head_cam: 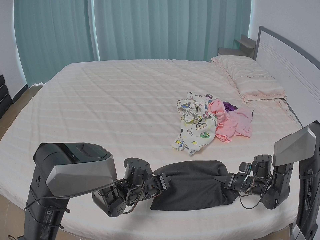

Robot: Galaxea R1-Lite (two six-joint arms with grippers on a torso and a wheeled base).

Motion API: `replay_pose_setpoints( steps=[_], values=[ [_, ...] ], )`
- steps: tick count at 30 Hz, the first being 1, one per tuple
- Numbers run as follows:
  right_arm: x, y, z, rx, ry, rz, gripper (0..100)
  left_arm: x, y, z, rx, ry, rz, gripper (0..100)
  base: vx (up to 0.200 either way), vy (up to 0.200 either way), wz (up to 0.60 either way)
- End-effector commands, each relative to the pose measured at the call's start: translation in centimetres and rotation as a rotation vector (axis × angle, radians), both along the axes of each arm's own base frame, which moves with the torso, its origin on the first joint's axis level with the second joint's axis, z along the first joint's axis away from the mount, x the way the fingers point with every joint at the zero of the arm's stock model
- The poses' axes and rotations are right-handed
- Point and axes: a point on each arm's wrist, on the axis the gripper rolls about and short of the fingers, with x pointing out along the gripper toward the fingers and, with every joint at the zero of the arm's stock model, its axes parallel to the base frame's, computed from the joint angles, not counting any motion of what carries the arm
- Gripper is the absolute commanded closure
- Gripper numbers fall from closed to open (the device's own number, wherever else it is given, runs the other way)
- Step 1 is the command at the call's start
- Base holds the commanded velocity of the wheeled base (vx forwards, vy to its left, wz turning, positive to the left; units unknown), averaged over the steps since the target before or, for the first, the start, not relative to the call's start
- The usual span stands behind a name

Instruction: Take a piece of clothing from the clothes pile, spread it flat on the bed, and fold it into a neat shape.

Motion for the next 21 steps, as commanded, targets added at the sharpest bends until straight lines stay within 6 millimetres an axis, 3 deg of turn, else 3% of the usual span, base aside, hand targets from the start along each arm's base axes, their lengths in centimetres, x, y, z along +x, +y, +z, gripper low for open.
replay_pose_setpoints(
  steps=[1,7,8,9,14,21],
  values=[
    [0.0,0.0,0.0,0.003,-0.009,0.0,100,-0.1,0.0,-0.1,0.004,0.003,-0.001,100,0.0,0.0,0.0],
    [-0.1,0.1,-0.3,-0.001,0.004,0.006,100,-0.4,0.3,-0.4,0.011,0.015,0.0,100,0.0,0.0,0.0],
    [-0.2,0.0,-0.4,-0.005,0.009,0.007,0,-0.6,0.4,-0.5,0.016,0.023,-0.001,100,0.0,0.0,0.0],
    [-0.5,0.0,-0.5,-0.005,0.023,0.007,0,-0.7,0.5,-0.6,0.022,0.028,-0.002,0,0.0,0.0,0.0],
    [-1.2,-0.3,-0.7,-0.025,0.044,0.017,0,-1.1,0.8,-0.8,0.048,0.034,-0.001,0,0.0,0.0,0.0],
    [0.2,-2.3,-0.3,-0.021,0.0,-0.061,0,-0.1,2.2,0.4,0.064,-0.011,0.083,0,0.0,0.0,0.0]
  ],
)
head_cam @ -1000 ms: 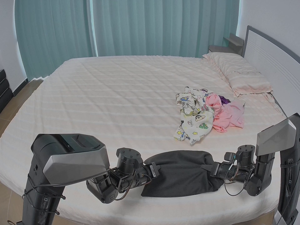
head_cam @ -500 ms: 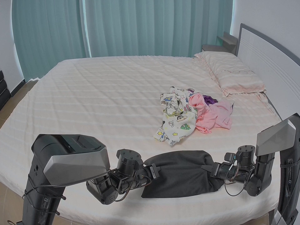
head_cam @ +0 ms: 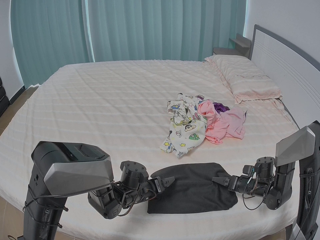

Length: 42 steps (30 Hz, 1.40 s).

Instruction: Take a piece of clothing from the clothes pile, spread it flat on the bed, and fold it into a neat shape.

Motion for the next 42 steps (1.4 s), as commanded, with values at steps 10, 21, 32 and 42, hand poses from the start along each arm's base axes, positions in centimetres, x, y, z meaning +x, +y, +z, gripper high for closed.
replay_pose_setpoints(
  steps=[10,21,32,42],
  values=[
    [3.1,-2.5,-1.2,0.017,-0.051,-0.108,0,2.6,0.8,-0.6,0.043,-0.069,0.096,0,0.0,0.0,0.0],
    [3.6,-2.5,-1.1,0.024,-0.066,-0.111,0,2.7,0.1,-1.1,0.052,-0.044,0.077,0,0.0,0.0,0.0],
    [3.5,-2.4,-1.1,0.024,-0.066,-0.108,0,3.9,-0.6,-0.6,0.01,-0.024,0.105,100,0.0,0.0,0.0],
    [3.6,-2.4,-1.1,0.024,-0.067,-0.108,0,4.1,-0.6,-0.3,0.008,-0.051,0.133,100,0.0,0.0,0.0]
  ],
)
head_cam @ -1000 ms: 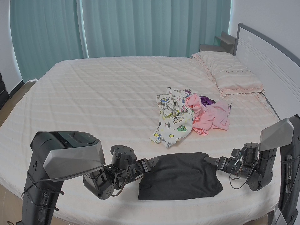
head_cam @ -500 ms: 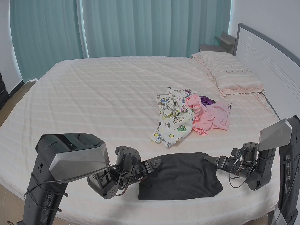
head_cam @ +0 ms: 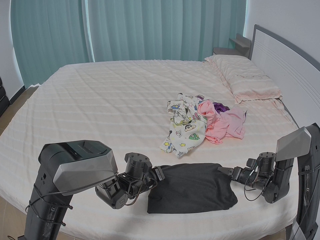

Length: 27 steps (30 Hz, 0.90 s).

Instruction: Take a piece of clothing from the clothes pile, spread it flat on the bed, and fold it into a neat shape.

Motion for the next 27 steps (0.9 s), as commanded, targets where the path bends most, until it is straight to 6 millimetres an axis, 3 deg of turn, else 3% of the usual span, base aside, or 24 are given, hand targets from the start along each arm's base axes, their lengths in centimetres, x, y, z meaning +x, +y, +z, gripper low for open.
replay_pose_setpoints(
  steps=[1,6,14,25,26,27],
  values=[
    [0.2,0.0,0.2,0.002,-0.018,-0.001,0,0.1,-0.1,0.2,-0.009,-0.021,0.008,100,0.0,0.0,0.0],
    [0.2,0.1,0.2,0.002,-0.019,0.001,0,0.6,0.2,0.5,-0.039,-0.069,0.018,100,0.0,0.0,0.0],
    [0.6,0.3,-0.4,0.007,-0.014,-0.009,0,2.0,1.4,-0.6,-0.033,-0.074,0.056,100,0.0,0.0,0.0],
    [1.9,1.1,0.0,0.086,-0.017,-0.032,0,2.1,1.3,-0.5,-0.038,-0.077,0.055,100,0.0,0.0,0.0],
    [1.9,1.2,0.0,0.088,-0.014,-0.031,0,2.1,1.3,-0.5,-0.038,-0.077,0.055,0,0.0,0.0,0.0],
    [1.9,1.2,0.0,0.088,-0.014,-0.031,0,2.1,1.3,-0.5,-0.038,-0.077,0.055,0,0.0,0.0,0.0]
  ],
)
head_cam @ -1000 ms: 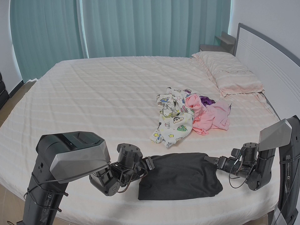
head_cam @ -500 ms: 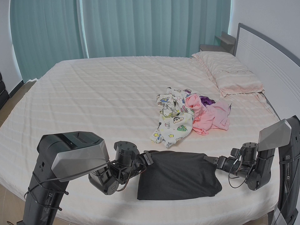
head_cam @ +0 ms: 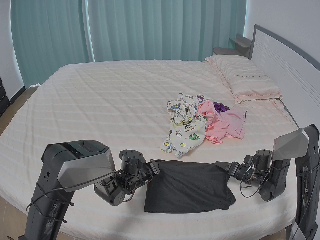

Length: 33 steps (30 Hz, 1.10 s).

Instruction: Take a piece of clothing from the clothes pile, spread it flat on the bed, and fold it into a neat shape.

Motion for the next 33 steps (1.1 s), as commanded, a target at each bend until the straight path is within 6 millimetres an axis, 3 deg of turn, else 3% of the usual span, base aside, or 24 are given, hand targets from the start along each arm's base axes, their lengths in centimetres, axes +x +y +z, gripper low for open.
replay_pose_setpoints(
  steps=[1,16,17,33],
  values=[
    [0.7,1.1,-0.2,0.021,0.02,0.017,0,0.0,-0.1,0.0,-0.002,-0.001,-0.001,0,0.0,0.0,0.0],
    [3.4,3.1,-0.4,0.06,0.136,-0.011,0,-0.1,-0.1,-0.4,0.004,0.007,-0.001,0,0.0,0.0,0.0],
    [3.5,3.3,-0.4,0.054,0.139,-0.019,100,-0.1,-0.1,-0.4,0.004,0.007,-0.003,0,0.0,0.0,0.0],
    [3.5,2.0,-0.1,0.055,0.021,-0.131,100,-0.2,-0.2,-0.8,0.014,0.015,-0.006,0,0.0,0.0,0.0]
  ],
)
